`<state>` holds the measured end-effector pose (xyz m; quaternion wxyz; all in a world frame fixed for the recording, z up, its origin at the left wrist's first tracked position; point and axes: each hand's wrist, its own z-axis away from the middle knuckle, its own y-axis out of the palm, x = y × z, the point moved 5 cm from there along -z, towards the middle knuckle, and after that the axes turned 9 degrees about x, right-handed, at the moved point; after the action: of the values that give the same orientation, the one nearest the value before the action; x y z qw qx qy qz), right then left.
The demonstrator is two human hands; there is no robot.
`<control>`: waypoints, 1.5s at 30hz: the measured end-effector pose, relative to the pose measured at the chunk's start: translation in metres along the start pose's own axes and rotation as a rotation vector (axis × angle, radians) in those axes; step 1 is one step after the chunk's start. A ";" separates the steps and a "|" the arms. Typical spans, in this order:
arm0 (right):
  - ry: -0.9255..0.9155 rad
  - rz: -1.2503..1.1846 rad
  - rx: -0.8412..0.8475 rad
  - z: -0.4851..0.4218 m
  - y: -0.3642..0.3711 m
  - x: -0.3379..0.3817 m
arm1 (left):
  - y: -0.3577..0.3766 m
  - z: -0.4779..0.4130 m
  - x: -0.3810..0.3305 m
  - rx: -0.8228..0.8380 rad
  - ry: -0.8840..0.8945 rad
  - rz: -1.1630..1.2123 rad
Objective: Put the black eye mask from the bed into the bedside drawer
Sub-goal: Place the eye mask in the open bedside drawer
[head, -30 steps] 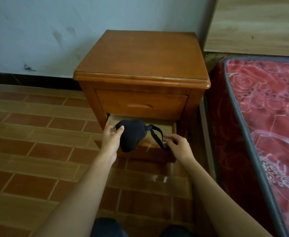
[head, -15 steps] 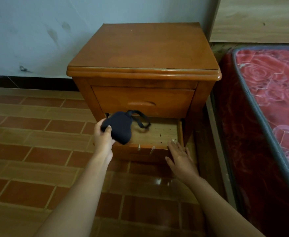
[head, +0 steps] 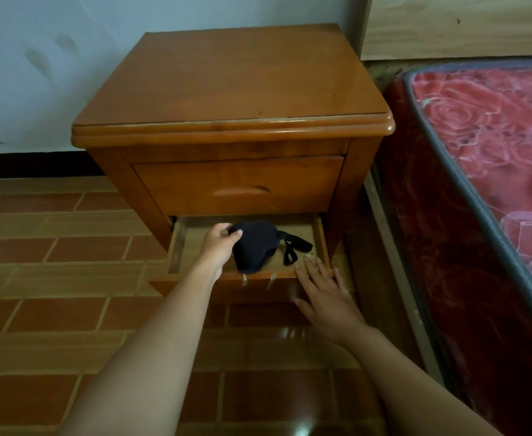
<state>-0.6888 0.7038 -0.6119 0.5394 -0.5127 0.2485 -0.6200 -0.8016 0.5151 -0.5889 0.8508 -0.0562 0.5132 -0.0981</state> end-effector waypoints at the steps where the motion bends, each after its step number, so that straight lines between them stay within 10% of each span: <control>1: -0.001 0.001 0.001 0.000 0.000 0.000 | 0.001 -0.005 0.003 0.009 -0.008 -0.012; 20: -0.034 0.018 -0.012 -0.005 0.005 -0.007 | 0.019 -0.043 0.026 0.091 -0.092 -0.183; 45: 0.079 -0.014 0.167 0.004 -0.032 0.011 | -0.020 0.030 -0.020 -0.010 0.214 -0.387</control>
<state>-0.6973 0.7043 -0.5793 0.5656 -0.4431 0.2132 -0.6621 -0.7858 0.5001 -0.5539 0.7564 -0.1472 0.5808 -0.2623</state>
